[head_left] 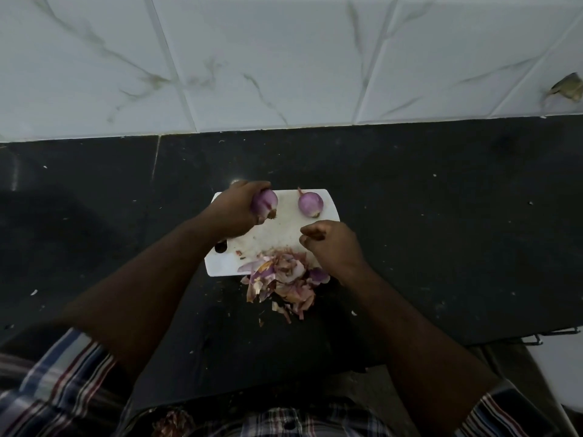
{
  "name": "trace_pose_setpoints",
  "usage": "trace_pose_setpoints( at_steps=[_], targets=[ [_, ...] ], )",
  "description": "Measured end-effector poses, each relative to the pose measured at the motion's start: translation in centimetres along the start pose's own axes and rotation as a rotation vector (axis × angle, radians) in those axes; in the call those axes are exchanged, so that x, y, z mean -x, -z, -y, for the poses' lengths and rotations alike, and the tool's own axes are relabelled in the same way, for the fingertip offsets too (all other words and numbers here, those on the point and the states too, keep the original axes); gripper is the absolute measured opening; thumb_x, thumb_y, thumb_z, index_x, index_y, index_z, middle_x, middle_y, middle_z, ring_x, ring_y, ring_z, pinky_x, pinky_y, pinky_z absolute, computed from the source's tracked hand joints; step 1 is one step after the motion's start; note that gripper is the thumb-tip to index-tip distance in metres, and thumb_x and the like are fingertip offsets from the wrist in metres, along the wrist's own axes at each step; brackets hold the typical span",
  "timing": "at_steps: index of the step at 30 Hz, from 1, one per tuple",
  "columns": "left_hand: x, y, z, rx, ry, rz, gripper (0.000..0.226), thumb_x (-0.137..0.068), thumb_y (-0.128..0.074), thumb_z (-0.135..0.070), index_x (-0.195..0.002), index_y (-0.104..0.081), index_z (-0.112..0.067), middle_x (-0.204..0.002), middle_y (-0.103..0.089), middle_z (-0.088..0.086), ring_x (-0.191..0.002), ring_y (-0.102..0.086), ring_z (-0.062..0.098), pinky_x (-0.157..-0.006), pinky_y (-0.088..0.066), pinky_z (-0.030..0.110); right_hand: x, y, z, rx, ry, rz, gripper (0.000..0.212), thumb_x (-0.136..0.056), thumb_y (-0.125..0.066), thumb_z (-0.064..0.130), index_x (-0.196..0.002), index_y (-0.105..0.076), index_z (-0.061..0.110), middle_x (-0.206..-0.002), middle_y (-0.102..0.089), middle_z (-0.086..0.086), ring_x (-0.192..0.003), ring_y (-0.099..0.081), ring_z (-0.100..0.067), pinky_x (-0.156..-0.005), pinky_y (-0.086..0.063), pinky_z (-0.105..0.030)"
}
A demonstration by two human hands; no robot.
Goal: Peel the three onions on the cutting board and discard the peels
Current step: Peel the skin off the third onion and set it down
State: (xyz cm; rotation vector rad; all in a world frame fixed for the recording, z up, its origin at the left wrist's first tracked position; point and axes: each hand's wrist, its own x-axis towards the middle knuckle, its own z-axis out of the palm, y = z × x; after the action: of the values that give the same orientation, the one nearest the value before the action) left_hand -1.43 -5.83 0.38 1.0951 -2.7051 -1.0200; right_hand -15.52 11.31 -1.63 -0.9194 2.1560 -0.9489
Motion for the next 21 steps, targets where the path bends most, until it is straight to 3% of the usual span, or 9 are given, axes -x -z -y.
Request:
trace_pose_setpoints(
  at_steps=[2,5,10,12,17,19,21],
  targets=[
    [-1.3,-0.1,-0.2,-0.035,0.024,0.031,0.069,-0.086,-0.070,-0.004,-0.148,-0.044,-0.019,-0.139,-0.054,0.007,-0.124,-0.053,0.023,-0.097,-0.045,0.030,-0.8,0.0,-0.4,-0.074,-0.047,0.034,0.024,-0.087,-0.070,0.013,-0.111,-0.072,0.014,-0.087,-0.077,-0.002,-0.080,-0.073,-0.012,-0.078,-0.058,-0.031],
    [-2.6,0.0,-0.5,-0.082,0.043,0.073,0.068,-0.087,-0.068,0.000,-0.148,-0.044,-0.018,-0.139,-0.055,0.007,-0.123,-0.054,0.023,-0.094,-0.042,0.028,-2.0,0.3,-0.6,-0.044,-0.033,-0.025,0.021,-0.086,-0.075,0.030,-0.104,-0.072,0.019,-0.074,-0.075,-0.001,-0.068,-0.070,-0.010,-0.069,-0.055,-0.029],
    [-4.0,-0.3,-0.5,-0.098,0.068,0.103,0.058,-0.091,-0.062,0.000,-0.144,-0.047,-0.015,-0.136,-0.056,0.010,-0.122,-0.053,0.025,-0.092,-0.038,0.027,-4.8,1.5,-0.9,0.114,0.030,-0.125,0.035,-0.088,-0.071,0.031,-0.115,-0.065,0.009,-0.107,-0.066,-0.005,-0.100,-0.062,-0.021,-0.080,-0.046,-0.030],
    [-4.1,-0.6,-0.3,-0.102,0.078,0.103,0.058,-0.091,-0.061,0.001,-0.144,-0.047,-0.015,-0.137,-0.056,0.011,-0.124,-0.053,0.026,-0.093,-0.038,0.028,-6.4,1.1,-0.9,0.203,0.038,-0.106,0.045,-0.086,-0.072,0.037,-0.118,-0.061,0.006,-0.114,-0.064,-0.010,-0.106,-0.059,-0.026,-0.083,-0.045,-0.034],
    [-4.2,-0.9,-0.1,-0.105,0.100,0.092,0.066,-0.089,-0.067,-0.005,-0.149,-0.043,-0.017,-0.144,-0.052,0.009,-0.129,-0.052,0.027,-0.103,-0.044,0.034,-8.6,-0.6,-0.5,0.395,0.081,-0.084,0.060,-0.080,-0.073,0.050,-0.126,-0.054,0.016,-0.123,-0.058,-0.009,-0.113,-0.056,-0.028,-0.090,-0.051,-0.042],
    [-4.1,-0.8,-0.7,-0.066,0.102,-0.013,0.066,-0.089,-0.071,-0.016,-0.149,-0.044,-0.019,-0.146,-0.052,0.007,-0.130,-0.053,0.024,-0.102,-0.047,0.037,-8.5,-0.6,-0.2,0.331,0.113,-0.123,0.063,-0.077,-0.079,0.042,-0.129,-0.052,0.018,-0.127,-0.052,-0.008,-0.111,-0.055,-0.024,-0.088,-0.051,-0.037],
    [-3.5,-0.6,-2.2,0.107,0.135,-0.139,0.059,-0.094,-0.068,-0.031,-0.147,-0.045,-0.021,-0.137,-0.057,0.002,-0.116,-0.061,0.016,-0.088,-0.050,0.028,-7.9,-0.3,0.6,0.111,0.197,-0.168,0.070,-0.070,-0.087,0.030,-0.129,-0.052,0.015,-0.127,-0.050,-0.006,-0.107,-0.054,-0.016,-0.086,-0.050,-0.028]
  ],
)
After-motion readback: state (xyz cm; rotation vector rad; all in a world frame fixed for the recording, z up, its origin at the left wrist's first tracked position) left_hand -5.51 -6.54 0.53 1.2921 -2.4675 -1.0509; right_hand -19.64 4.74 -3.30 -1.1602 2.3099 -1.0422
